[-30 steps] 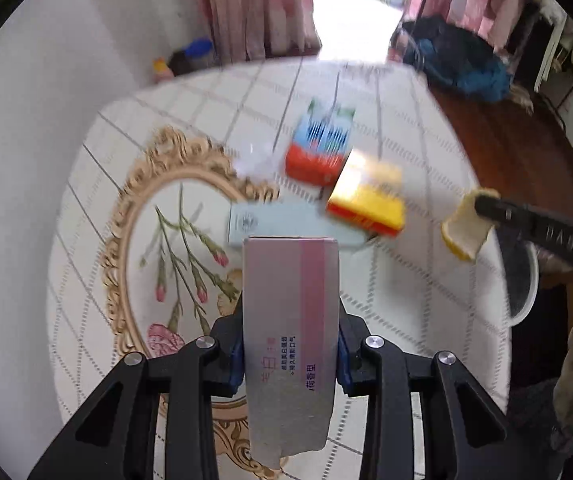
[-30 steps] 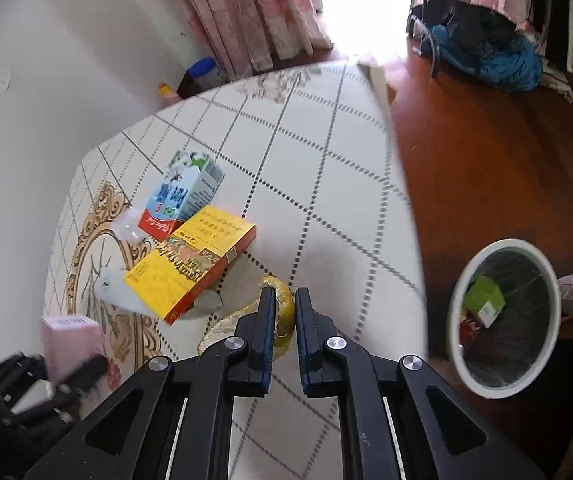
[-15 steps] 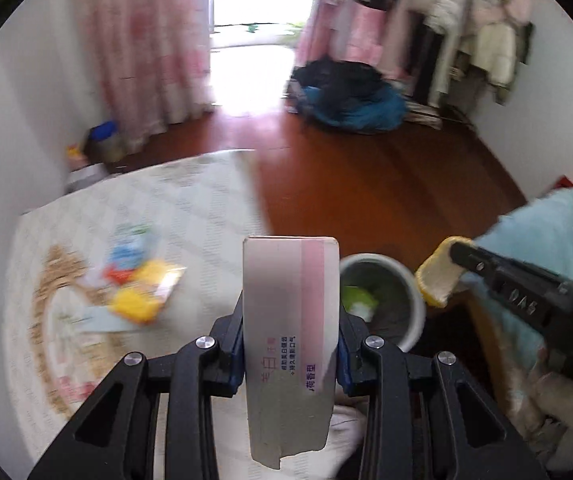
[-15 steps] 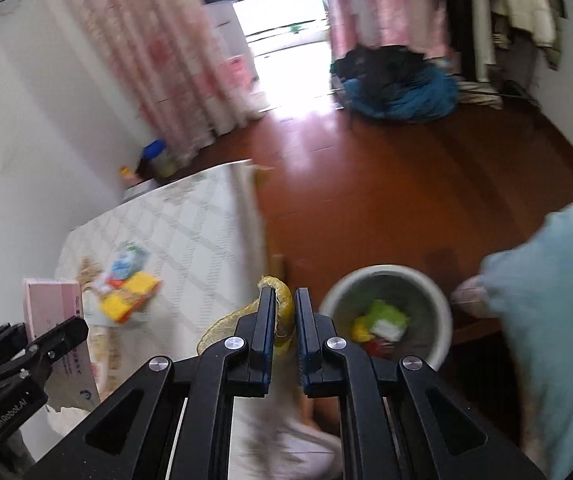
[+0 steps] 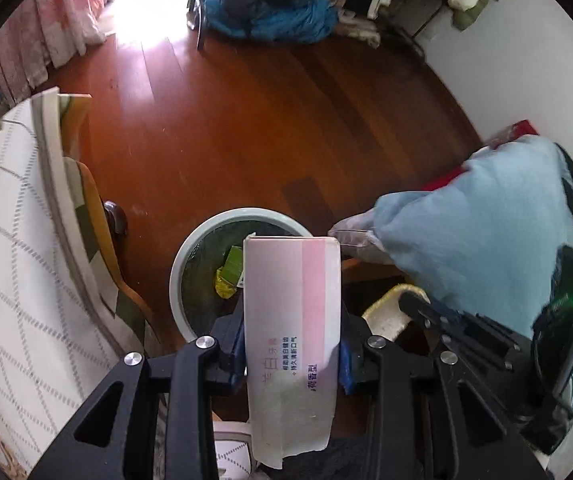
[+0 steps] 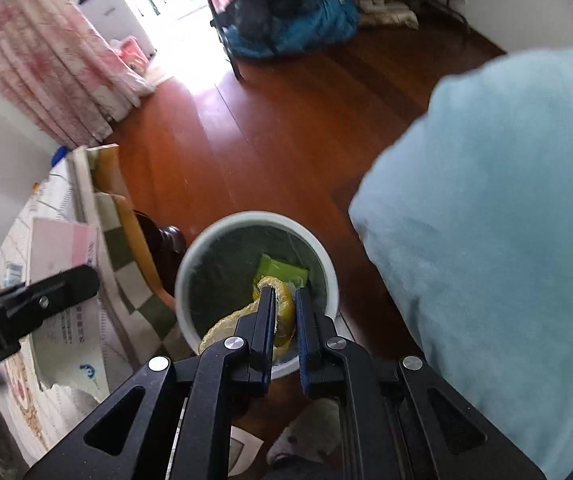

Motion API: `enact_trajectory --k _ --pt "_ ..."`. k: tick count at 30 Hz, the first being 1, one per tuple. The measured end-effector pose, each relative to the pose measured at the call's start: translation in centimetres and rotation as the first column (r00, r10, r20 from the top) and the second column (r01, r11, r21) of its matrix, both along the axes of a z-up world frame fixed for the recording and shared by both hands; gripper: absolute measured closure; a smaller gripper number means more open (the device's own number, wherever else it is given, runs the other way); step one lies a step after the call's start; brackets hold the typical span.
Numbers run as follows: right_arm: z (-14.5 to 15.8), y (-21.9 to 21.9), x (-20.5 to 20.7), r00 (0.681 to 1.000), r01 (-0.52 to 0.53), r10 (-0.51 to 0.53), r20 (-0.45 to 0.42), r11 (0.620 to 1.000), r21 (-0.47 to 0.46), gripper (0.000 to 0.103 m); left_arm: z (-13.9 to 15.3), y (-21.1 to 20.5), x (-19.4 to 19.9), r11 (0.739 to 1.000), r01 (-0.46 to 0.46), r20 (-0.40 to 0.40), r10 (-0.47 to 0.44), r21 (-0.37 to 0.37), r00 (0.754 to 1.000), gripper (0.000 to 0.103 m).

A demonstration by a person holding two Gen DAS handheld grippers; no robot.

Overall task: Collect trash
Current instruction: 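Carry the pink box and bread over the bin and release both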

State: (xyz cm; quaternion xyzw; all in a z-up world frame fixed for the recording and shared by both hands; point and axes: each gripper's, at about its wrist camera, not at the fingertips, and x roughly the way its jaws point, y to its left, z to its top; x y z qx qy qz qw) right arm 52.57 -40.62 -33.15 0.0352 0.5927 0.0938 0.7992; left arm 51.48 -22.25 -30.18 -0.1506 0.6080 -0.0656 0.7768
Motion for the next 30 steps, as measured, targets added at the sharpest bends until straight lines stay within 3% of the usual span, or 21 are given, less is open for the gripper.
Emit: enact_trajectory --k 3,4,5,7,9,11,13,16,18,22,30 --pt "-2.4 -0.2 1.3 0.999 -0.001 0.001 -0.034 1.0 0.001 0.093 -1.9 0.2 1.6 1.0 -0.007 -0.05 0.008 0.015 0.999 0.066" --pt "-3.5 -0.3 1.8 0.999 -0.003 0.003 -0.048 1.0 0.002 0.093 -2.6 0.4 2.1 1.0 -0.01 -0.067 0.011 0.021 0.998 0.054" --pt "-4.0 -0.2 2.0 0.998 -0.007 0.007 -0.057 1.0 0.002 0.093 -2.9 0.5 2.2 1.0 -0.015 -0.071 0.017 0.021 0.997 0.034" --pt "-5.4 0.1 2.5 0.997 -0.008 0.008 -0.078 1.0 0.004 0.092 -3.5 1.1 2.4 0.999 -0.039 -0.082 0.04 0.01 0.996 0.013" --pt "-6.5 0.6 3.0 0.994 -0.013 0.014 -0.108 1.0 0.005 0.091 -4.0 2.0 2.3 0.998 -0.051 -0.088 0.053 0.025 0.995 0.011" --pt "-7.6 0.9 3.1 0.989 -0.018 0.02 -0.145 1.0 0.014 0.075 -4.1 2.2 2.0 0.996 -0.058 -0.094 0.064 0.064 0.994 0.01" --pt "-8.2 1.5 2.9 0.987 -0.024 0.026 -0.158 1.0 0.012 0.031 -4.1 2.5 1.3 0.993 -0.061 -0.087 0.07 0.098 0.994 0.01" --pt "-8.4 2.0 2.2 0.985 -0.041 0.038 -0.169 0.999 -0.014 0.012 -3.8 2.5 0.4 0.984 -0.065 -0.063 0.076 0.168 0.995 0.01" --pt "-8.2 2.3 1.7 0.985 -0.047 0.04 -0.167 0.998 -0.038 0.004 -3.7 2.9 -0.2 0.974 -0.065 -0.043 0.076 0.219 0.996 0.01" --pt "-6.9 3.0 0.7 0.988 -0.05 0.036 -0.148 0.995 -0.089 0.003 -2.3 3.0 -2.2 0.947 -0.062 -0.001 0.066 0.315 0.998 0.01" --pt "-1.6 2.7 -2.4 0.996 -0.052 0.043 -0.078 0.993 -0.109 0.002 2.8 3.5 -6.0 0.927 -0.105 0.09 0.078 0.359 0.993 0.01"
